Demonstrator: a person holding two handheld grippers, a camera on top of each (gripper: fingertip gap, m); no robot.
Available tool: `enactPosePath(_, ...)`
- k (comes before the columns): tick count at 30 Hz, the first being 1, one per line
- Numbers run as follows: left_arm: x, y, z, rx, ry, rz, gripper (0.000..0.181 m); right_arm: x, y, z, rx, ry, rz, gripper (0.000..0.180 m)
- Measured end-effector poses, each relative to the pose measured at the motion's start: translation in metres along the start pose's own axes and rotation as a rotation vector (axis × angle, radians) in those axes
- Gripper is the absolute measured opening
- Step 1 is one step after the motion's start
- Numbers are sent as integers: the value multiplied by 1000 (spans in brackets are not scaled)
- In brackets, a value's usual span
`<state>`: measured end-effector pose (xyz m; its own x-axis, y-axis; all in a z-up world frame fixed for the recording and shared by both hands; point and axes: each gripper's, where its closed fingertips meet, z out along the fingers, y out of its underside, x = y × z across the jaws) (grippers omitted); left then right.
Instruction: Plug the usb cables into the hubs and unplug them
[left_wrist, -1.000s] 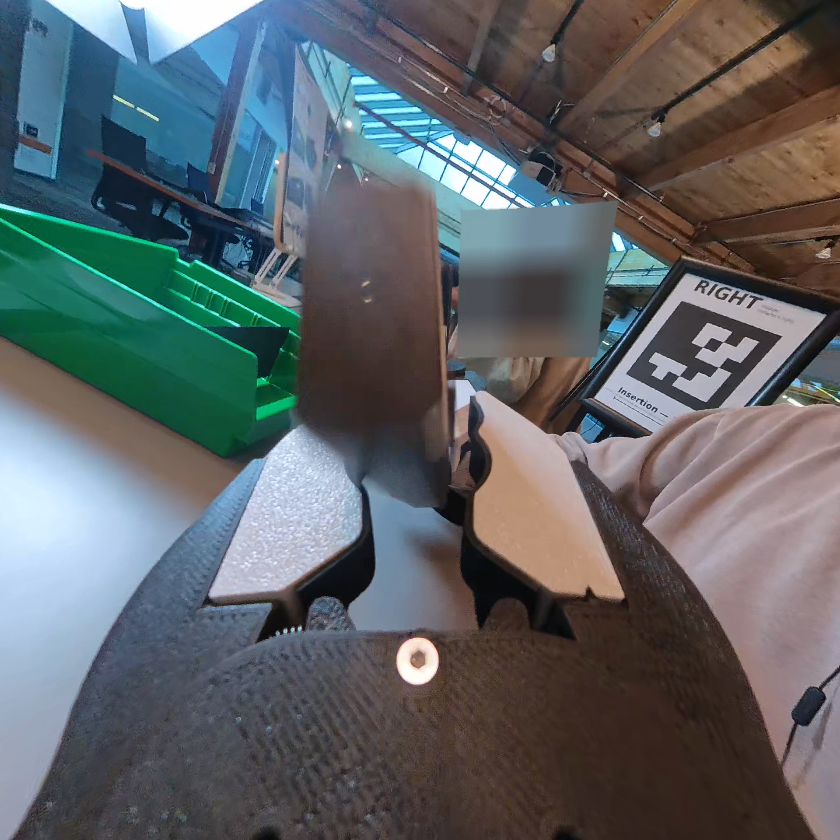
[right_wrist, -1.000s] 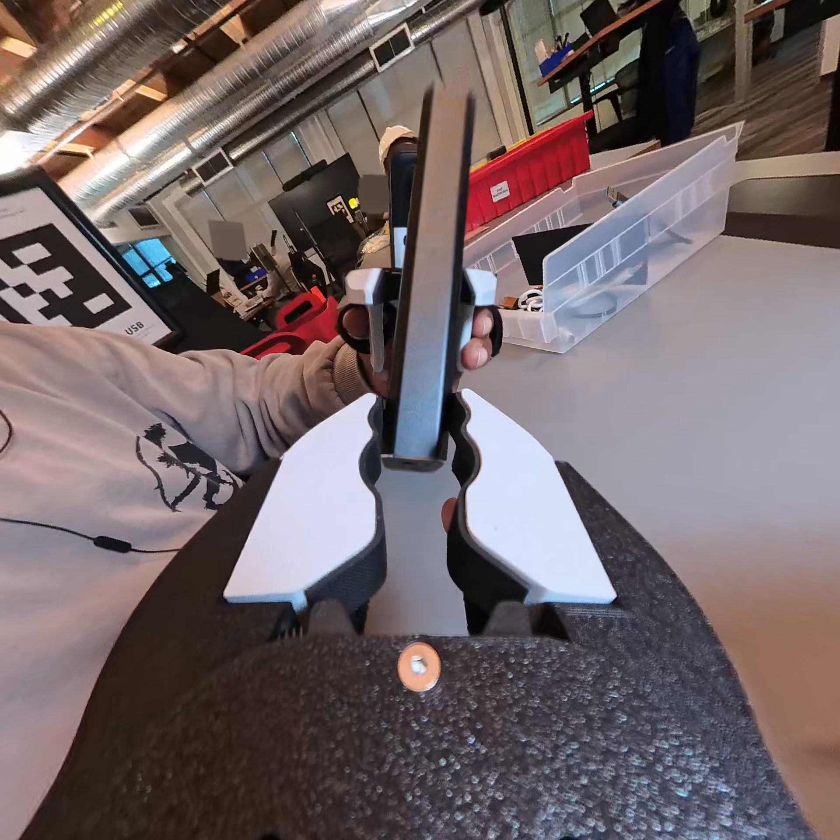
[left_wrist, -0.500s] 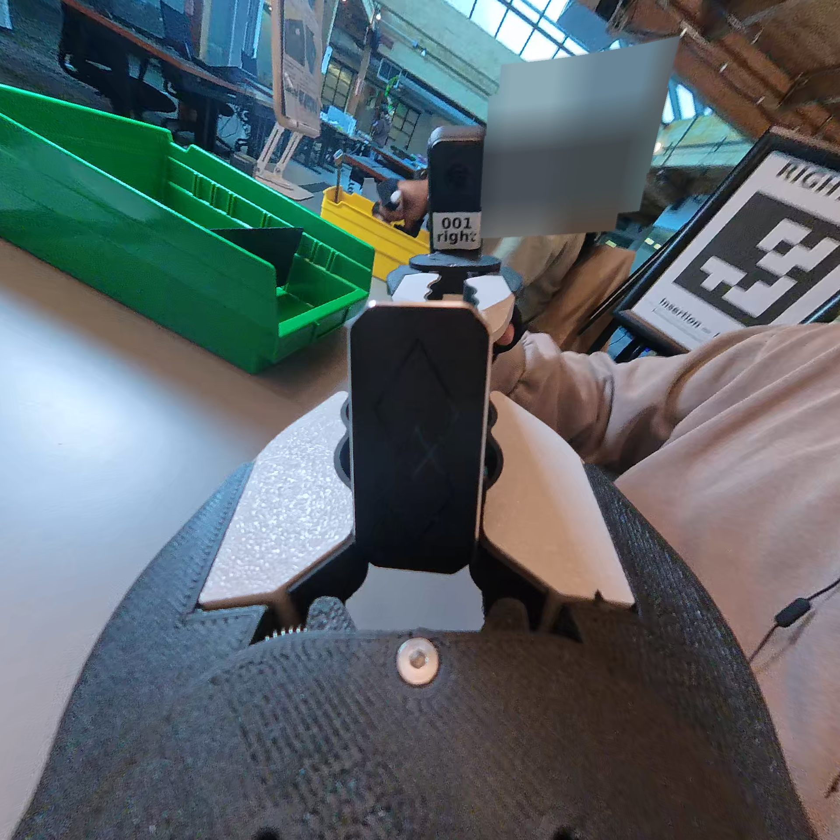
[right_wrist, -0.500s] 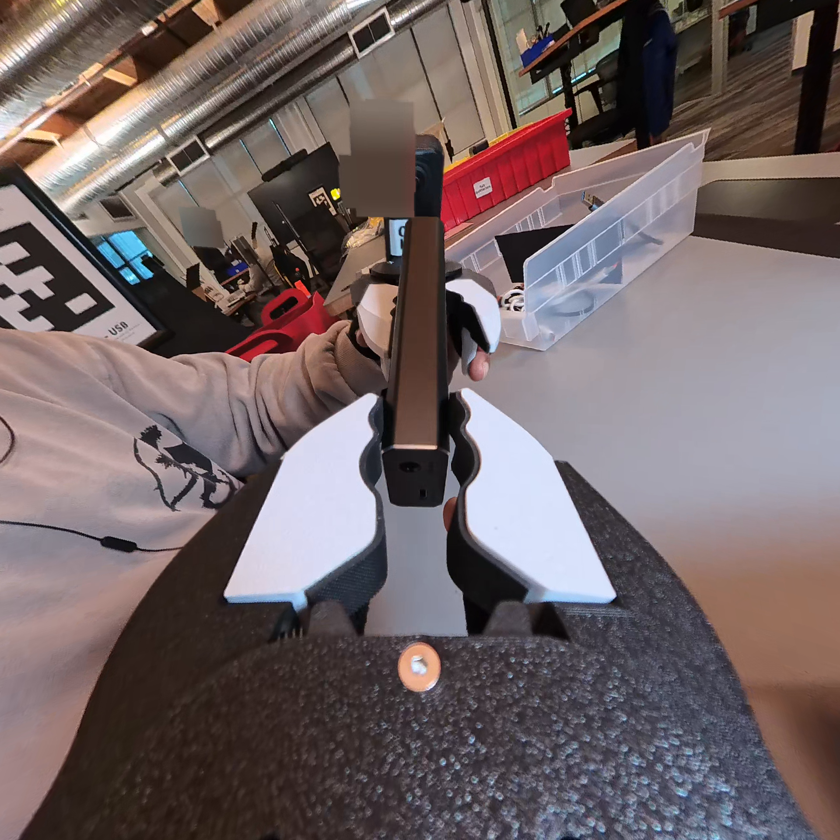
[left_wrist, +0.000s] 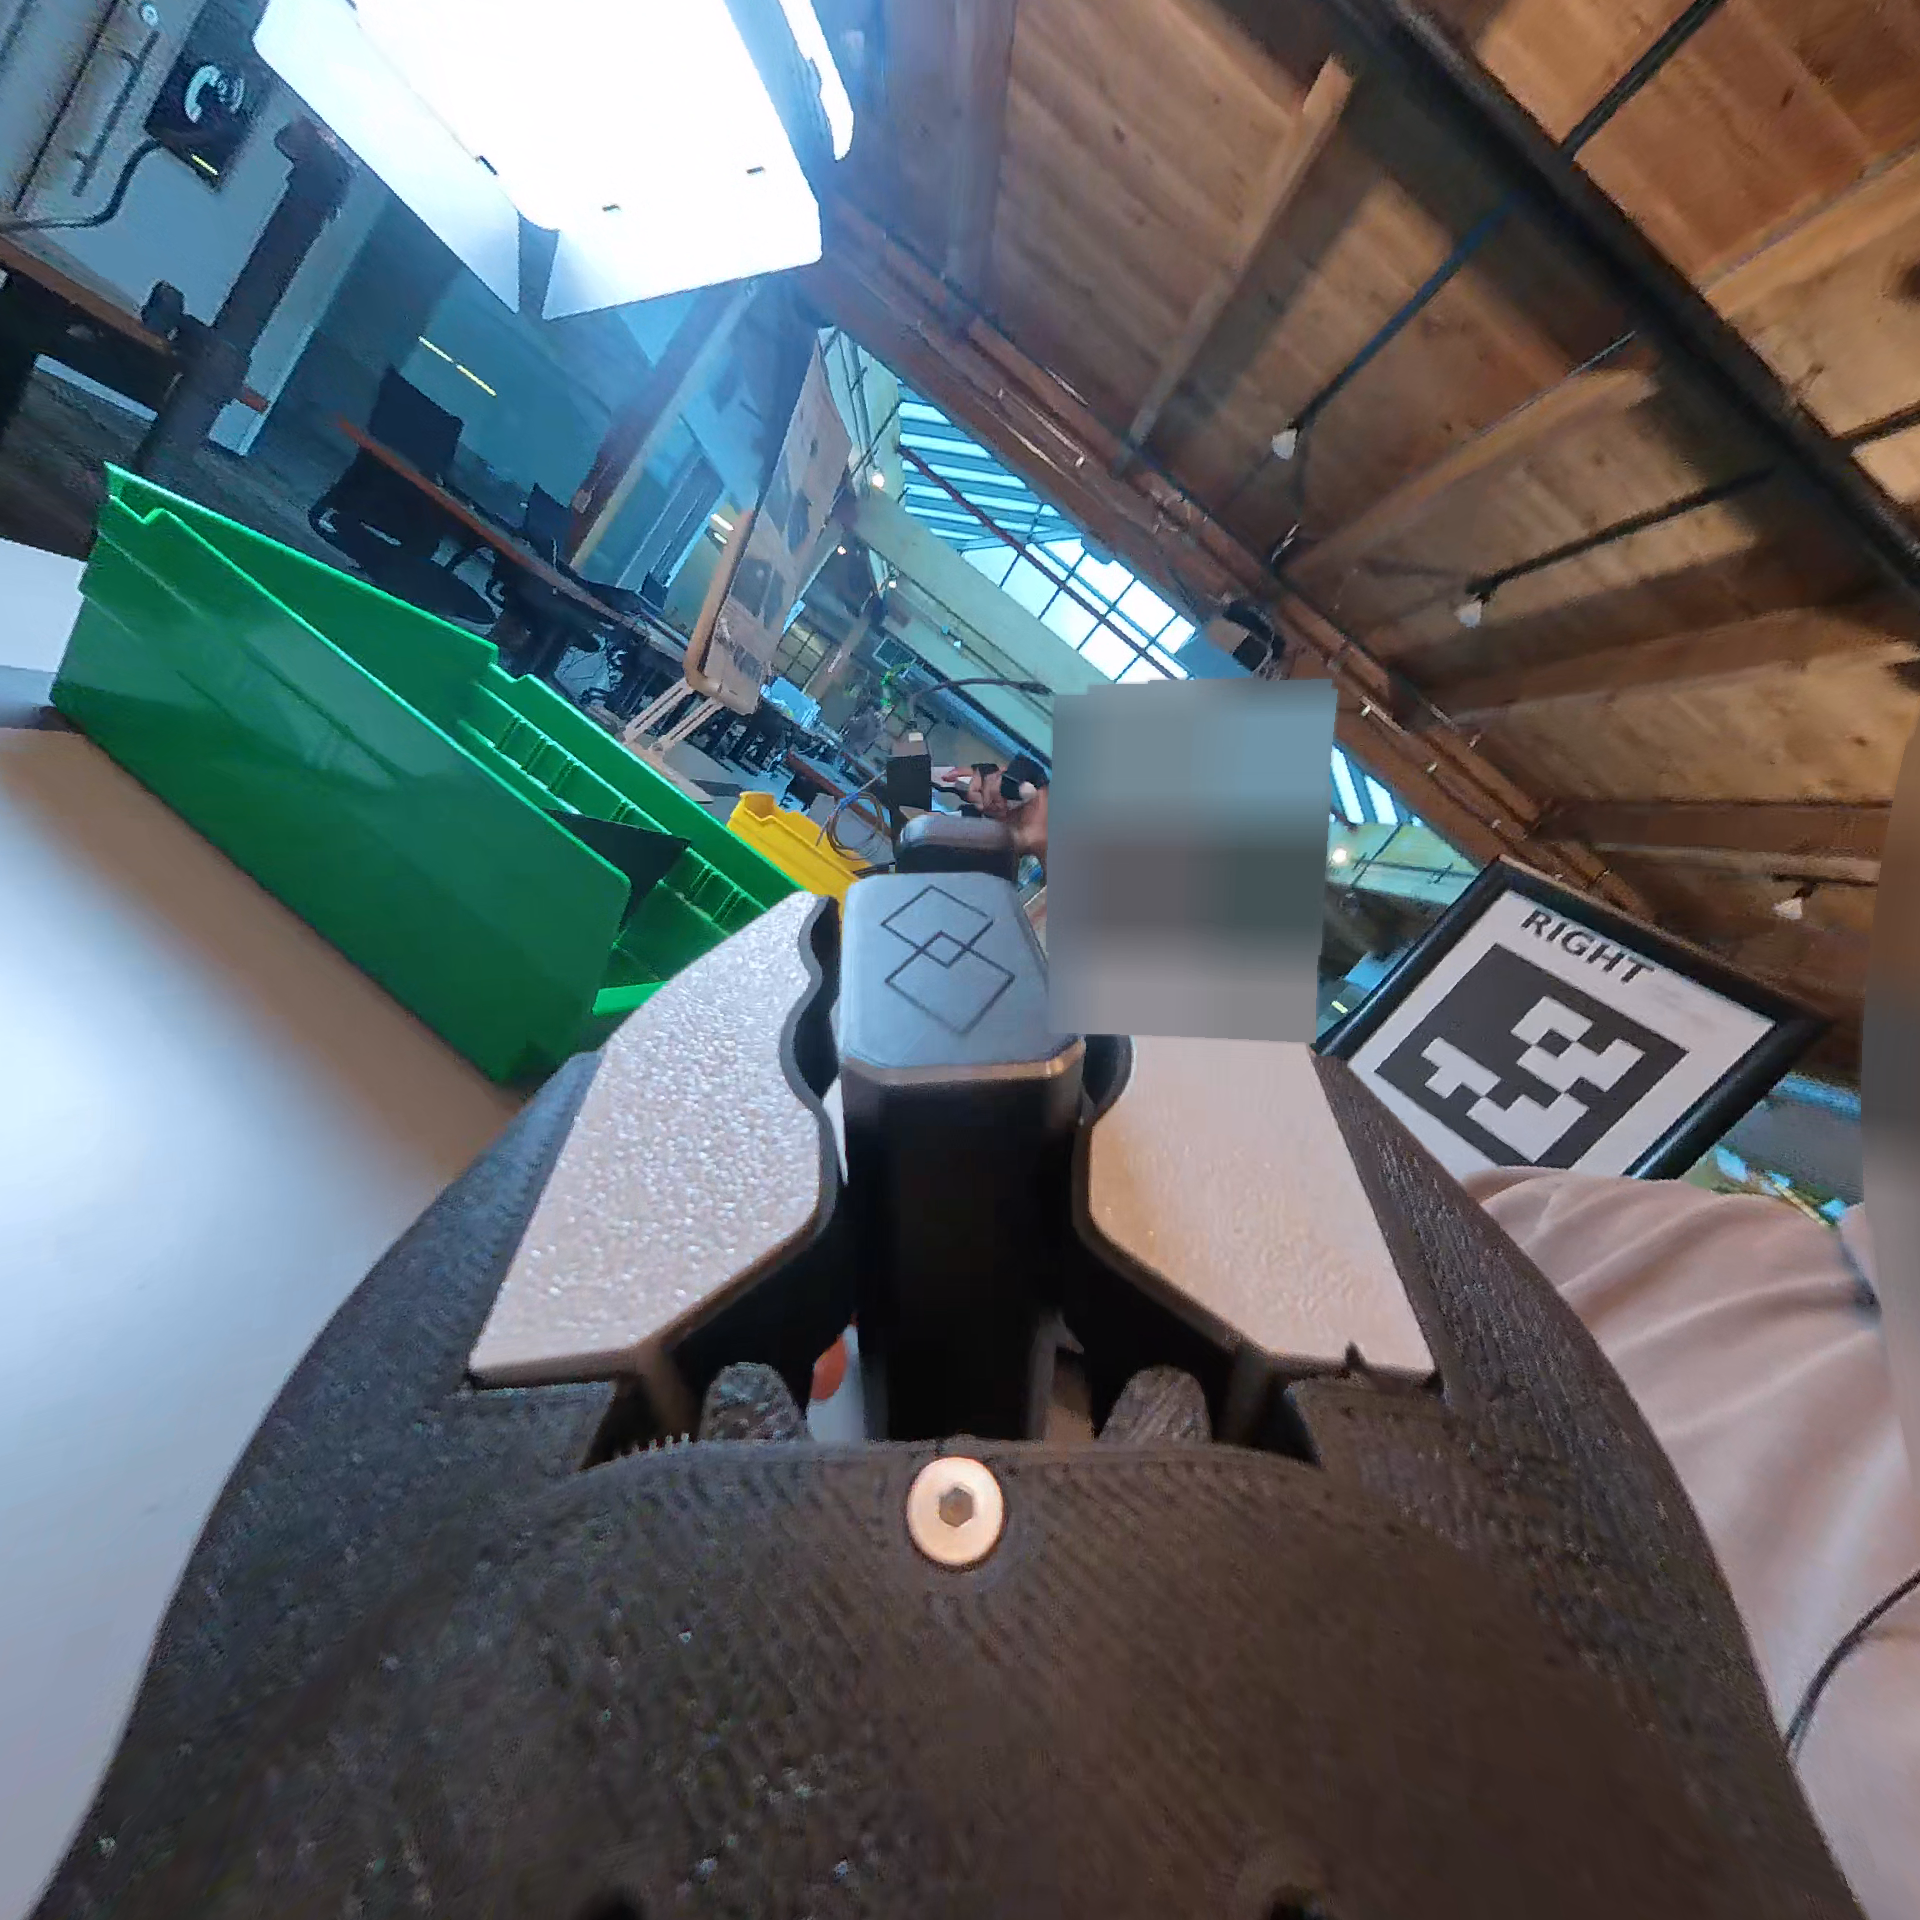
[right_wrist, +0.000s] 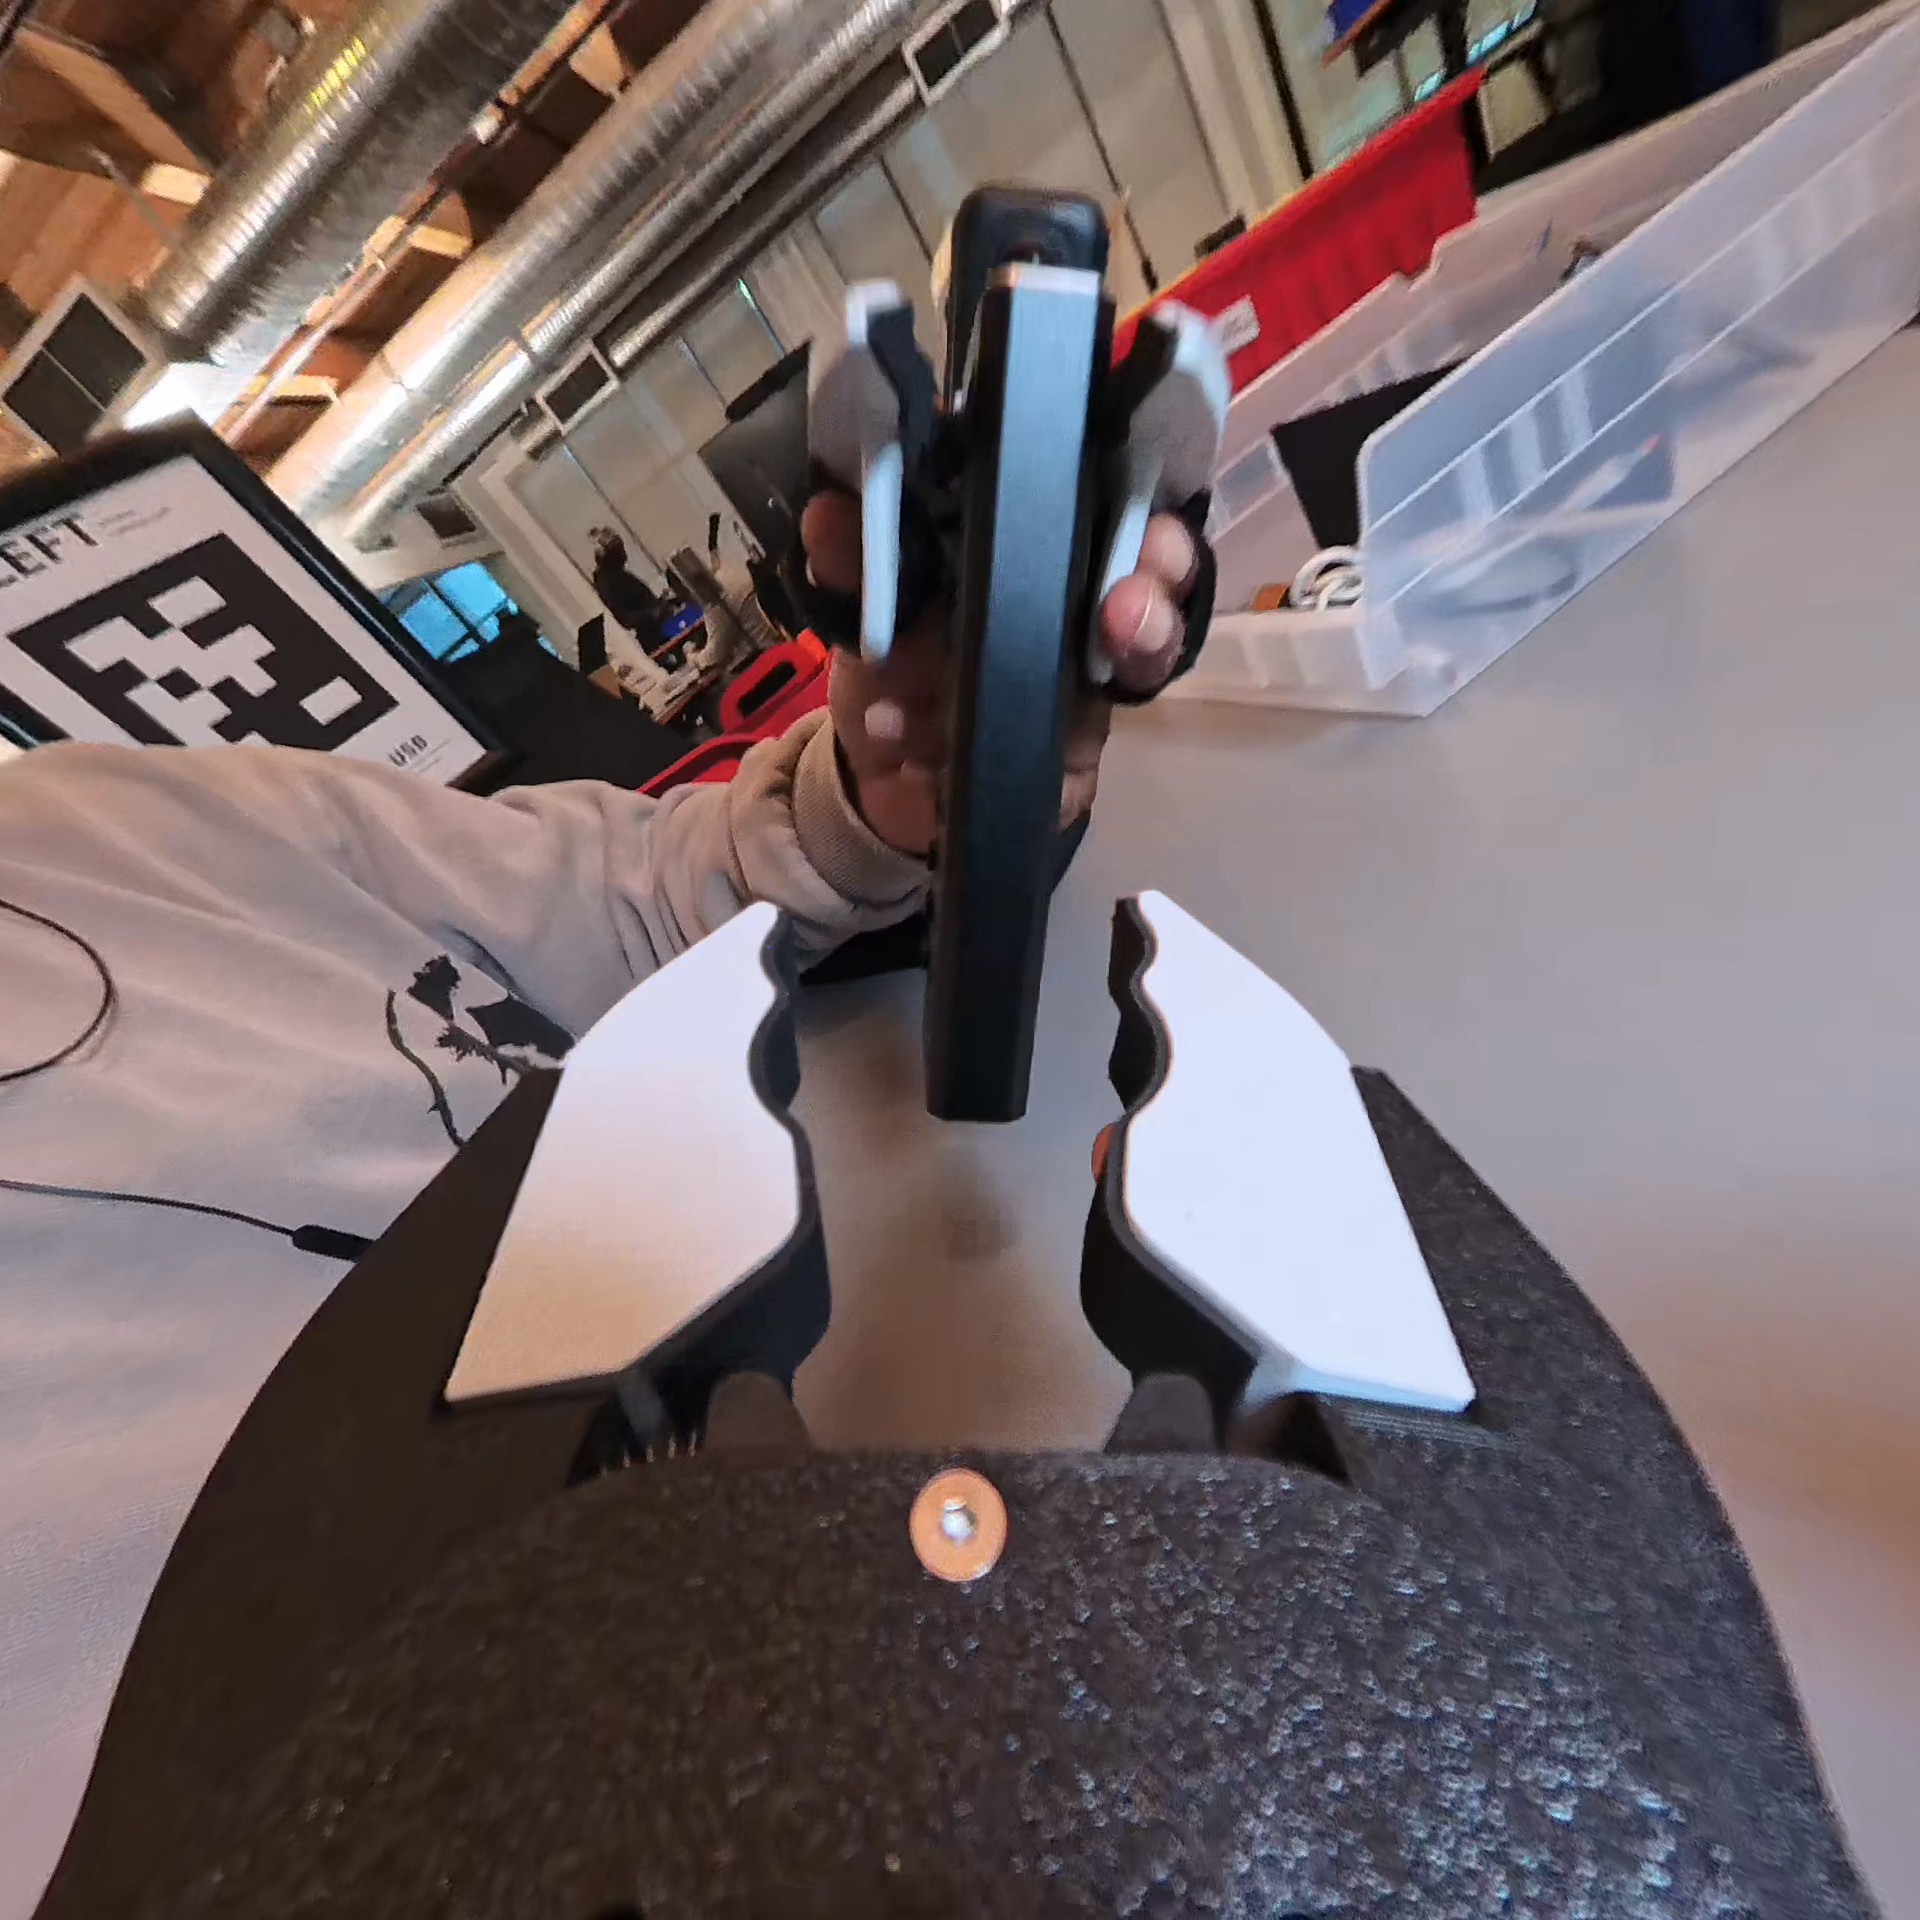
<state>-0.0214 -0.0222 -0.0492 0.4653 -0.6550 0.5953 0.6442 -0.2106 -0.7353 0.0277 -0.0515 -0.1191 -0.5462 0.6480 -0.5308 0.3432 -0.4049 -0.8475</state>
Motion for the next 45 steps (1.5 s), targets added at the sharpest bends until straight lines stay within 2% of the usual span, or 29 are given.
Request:
enactPosePath(5, 15, -10, 2, 75, 58, -7, 45, 3, 35, 30, -182, 82, -98, 65)
enactPosePath(6, 19, -13, 3, 95, 72, -6, 45, 0, 40, 35, -203, 79, -109, 61)
enactPosePath(8, 24, -15, 3, 97, 83, 23, 45, -9, 40, 42, -191, 63, -136, 30)
enactPosePath(10, 26, -19, -1, 94, 91, 48, 46, -13, 33, 41, -190, 47, -123, 30)
enactPosePath(13, 22, -15, -6, -47, 67, 162, 44, -15, 15, 21, -187, 11, -84, 28)
enactPosePath(16, -4, -23, -25, -185, -131, 444, 58, -12, 10, 0, -166, 0, 31, 28)
enactPosePath(19, -25, -27, -46, -379, -357, 867, 67, -2, 12, -16, -146, -4, 182, 28)
enactPosePath(21, -31, -18, -50, -519, -434, 1119, 68, 9, 23, -22, -214, 25, 222, 28)
enactPosePath(24, -43, 17, -47, -779, -434, 1372, 75, 20, 39, -20, -308, 58, 271, 28)
enactPosePath(29, -83, 67, -53, -1192, -397, 1651, 84, 15, 55, -18, -500, 99, 302, 28)
enactPosePath(32, -93, 92, -50, -1255, -322, 1689, 78, 3, 61, -21, -636, 129, 305, 28)
enactPosePath(35, -87, 99, -45, -1170, -291, 1639, 77, -6, 56, -25, -697, 150, 296, 30)
enactPosePath(38, -74, 93, -40, -1026, -284, 1449, 76, -11, 12, -17, -490, 93, 187, 40)
enactPosePath(42, -49, 76, -28, -783, -227, 1138, 76, -41, -39, -14, -210, -108, -37, 69)
enactPosePath(45, -37, 62, -21, -642, -207, 944, 76, -40, -52, -23, -62, -85, -231, 80)
